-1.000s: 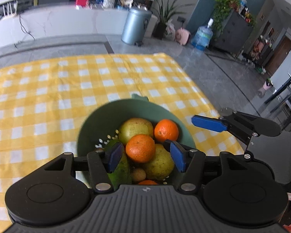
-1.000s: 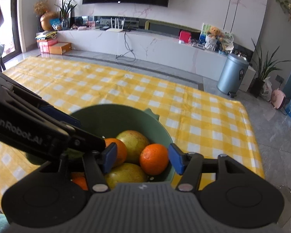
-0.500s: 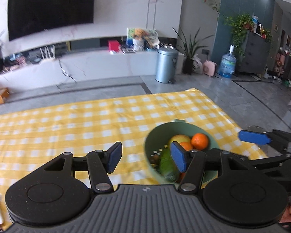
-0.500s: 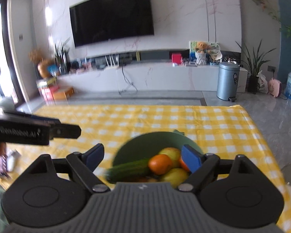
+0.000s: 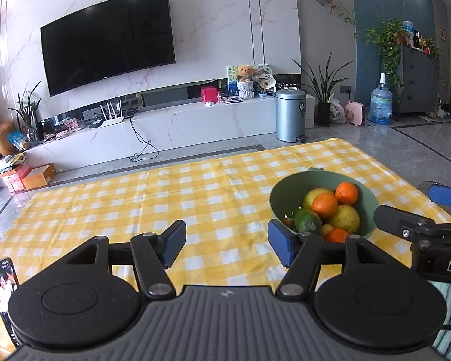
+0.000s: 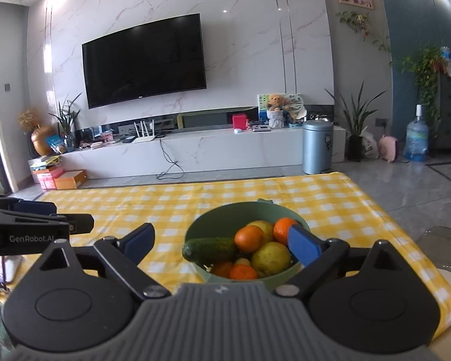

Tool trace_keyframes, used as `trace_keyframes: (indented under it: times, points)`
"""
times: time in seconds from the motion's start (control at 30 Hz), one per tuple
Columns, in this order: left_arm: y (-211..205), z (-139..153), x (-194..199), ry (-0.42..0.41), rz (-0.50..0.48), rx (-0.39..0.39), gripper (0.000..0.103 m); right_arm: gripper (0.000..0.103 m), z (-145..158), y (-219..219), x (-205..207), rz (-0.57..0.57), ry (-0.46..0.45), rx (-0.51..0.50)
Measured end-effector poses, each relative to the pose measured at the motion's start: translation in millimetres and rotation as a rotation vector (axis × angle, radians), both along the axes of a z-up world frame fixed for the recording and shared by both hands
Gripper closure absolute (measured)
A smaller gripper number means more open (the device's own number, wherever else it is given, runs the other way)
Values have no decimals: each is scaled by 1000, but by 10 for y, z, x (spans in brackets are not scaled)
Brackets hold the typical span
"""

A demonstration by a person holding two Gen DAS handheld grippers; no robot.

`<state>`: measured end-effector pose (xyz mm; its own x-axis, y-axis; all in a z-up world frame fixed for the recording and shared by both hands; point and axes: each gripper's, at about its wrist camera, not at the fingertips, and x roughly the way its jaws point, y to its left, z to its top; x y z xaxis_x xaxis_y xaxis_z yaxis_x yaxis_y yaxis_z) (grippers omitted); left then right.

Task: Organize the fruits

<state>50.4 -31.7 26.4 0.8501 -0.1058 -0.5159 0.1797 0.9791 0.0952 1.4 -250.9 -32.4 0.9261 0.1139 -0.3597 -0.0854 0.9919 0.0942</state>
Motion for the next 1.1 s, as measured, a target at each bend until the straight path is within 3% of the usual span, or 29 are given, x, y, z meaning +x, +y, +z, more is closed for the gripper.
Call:
trace_keyframes:
  times: [0.27, 0.5, 1.1]
  points:
    - [-19, -252, -49, 3, 7, -20, 29, 9, -296, 7, 0, -8, 28, -66]
    - [-74, -425, -8, 50, 2, -1, 29, 4, -436, -81, 68, -27, 47, -3]
    - [-18, -450, -6, 93, 32, -3, 28, 4, -476, -78, 103, -36, 46, 19]
